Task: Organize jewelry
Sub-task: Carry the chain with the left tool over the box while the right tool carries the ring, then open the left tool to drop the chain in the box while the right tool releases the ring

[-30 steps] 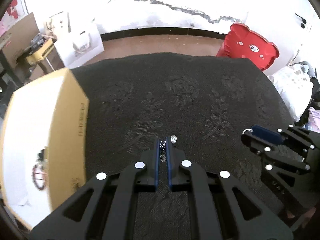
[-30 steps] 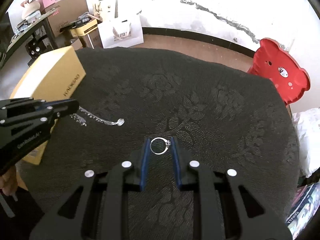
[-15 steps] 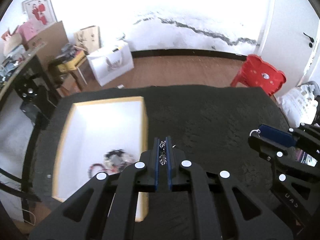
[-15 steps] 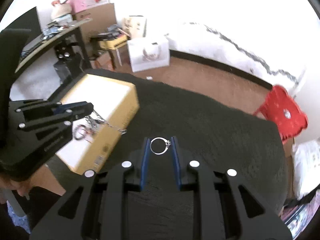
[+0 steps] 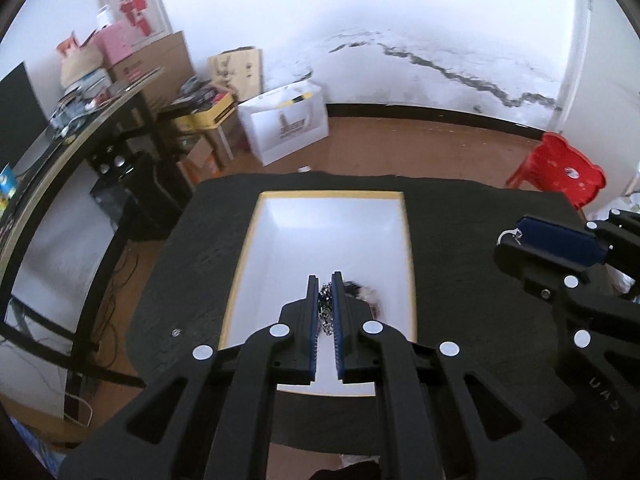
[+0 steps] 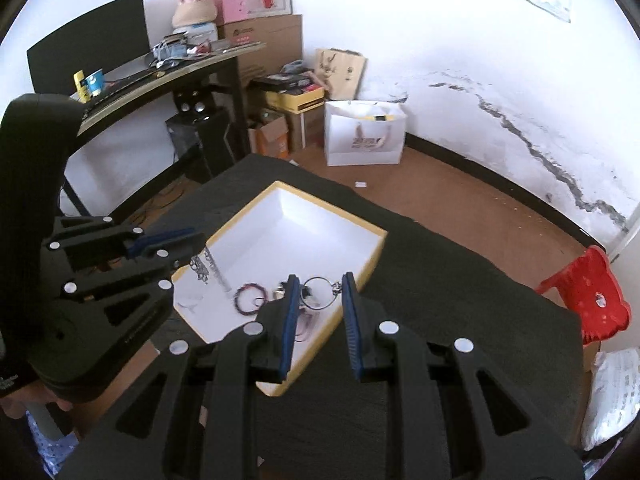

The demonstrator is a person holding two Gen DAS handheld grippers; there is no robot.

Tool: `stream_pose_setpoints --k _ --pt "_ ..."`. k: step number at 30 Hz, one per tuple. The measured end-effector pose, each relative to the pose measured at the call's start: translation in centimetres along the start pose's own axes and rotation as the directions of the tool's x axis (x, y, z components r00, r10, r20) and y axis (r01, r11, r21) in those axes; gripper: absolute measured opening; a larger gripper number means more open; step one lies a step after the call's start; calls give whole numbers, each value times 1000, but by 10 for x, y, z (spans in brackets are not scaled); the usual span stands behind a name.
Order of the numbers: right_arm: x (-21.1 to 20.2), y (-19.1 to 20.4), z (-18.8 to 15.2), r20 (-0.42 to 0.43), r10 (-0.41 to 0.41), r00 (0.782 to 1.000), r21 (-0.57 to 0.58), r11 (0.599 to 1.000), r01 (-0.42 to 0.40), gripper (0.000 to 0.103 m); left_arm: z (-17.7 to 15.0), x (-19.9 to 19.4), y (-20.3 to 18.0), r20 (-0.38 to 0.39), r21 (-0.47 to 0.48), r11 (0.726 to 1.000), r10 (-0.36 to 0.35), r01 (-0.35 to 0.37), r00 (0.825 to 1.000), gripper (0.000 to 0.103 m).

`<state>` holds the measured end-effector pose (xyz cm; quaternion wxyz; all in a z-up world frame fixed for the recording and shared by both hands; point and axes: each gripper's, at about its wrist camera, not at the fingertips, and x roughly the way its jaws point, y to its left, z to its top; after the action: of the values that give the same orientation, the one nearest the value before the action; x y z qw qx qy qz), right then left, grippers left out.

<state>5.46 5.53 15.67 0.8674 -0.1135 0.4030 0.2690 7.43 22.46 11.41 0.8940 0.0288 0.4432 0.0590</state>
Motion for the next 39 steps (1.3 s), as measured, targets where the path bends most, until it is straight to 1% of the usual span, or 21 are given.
stream_pose_setpoints --k 3,7,12,16,25,32,39 --pt "18 17 1 -31 14 999 -9 1000 -14 22 -7 9 16 -18 -22 1000 10 -11 1000 6" --pt "40 27 0 -67 21 998 -19 1000 -22 22 -16 27 34 -45 -52 998 15 -17 999 6" --pt "65 34 -1 -105 16 994 -22 1000 -19 22 -25 49 49 -68 -64 997 28 -33 997 6" --pt "84 37 -2 -129 9 992 -25 1000 -12 22 -28 67 58 -87 -82 996 17 -24 996 6" --pt "125 35 -12 -187 1 982 -8 1000 -2 22 -37 108 65 -132 -100 995 -13 0 991 6" --pt "152 29 -21 -224 -5 975 -1 1000 5 22 -44 131 64 -161 -112 994 -25 7 987 6" --pt "180 25 -30 -261 -7 965 11 1000 11 22 -53 148 64 -186 -117 993 -19 -3 982 6"
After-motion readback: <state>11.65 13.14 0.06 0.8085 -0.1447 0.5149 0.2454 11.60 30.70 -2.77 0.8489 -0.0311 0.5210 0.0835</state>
